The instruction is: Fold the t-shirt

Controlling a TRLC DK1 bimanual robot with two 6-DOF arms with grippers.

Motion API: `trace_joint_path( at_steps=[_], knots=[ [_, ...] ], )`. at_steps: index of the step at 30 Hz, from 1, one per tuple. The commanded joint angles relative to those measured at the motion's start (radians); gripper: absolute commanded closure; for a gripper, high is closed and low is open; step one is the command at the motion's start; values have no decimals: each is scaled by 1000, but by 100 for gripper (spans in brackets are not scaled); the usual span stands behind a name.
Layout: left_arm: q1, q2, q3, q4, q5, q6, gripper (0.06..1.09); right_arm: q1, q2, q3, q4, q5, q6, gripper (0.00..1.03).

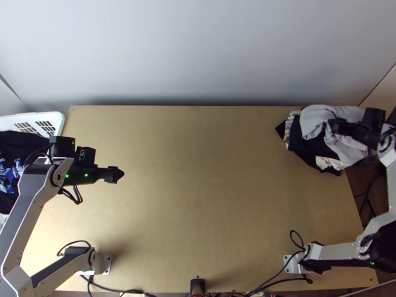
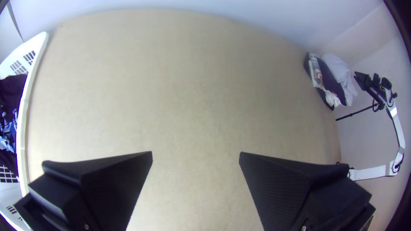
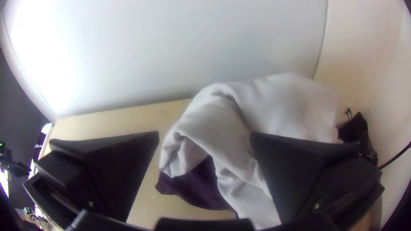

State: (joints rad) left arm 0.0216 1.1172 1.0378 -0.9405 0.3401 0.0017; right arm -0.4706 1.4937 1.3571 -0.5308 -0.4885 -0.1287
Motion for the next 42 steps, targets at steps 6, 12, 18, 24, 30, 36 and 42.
trace_joint_path(
  at_steps=[6,12,18,24,30,36,42],
  knots=[
    [-2,-36,-28,5,0,-26,10,30,62,186,-37,-55,93,4],
    [3,-79,-32,-17,0,-37,10,79,209,174,28,10,101,4],
    [35,-111,-13,-60,-3,-28,10,76,238,-47,193,62,55,4],
    [38,-135,-12,-98,-4,-22,10,70,264,-200,296,103,-6,4],
    [38,-142,1,-123,-6,-8,10,55,289,-260,347,117,-28,4],
    [55,-161,1,-136,-6,14,10,46,169,-242,345,117,17,4],
    [49,-198,-4,-103,-4,23,10,56,73,-104,267,113,38,4]
  ],
)
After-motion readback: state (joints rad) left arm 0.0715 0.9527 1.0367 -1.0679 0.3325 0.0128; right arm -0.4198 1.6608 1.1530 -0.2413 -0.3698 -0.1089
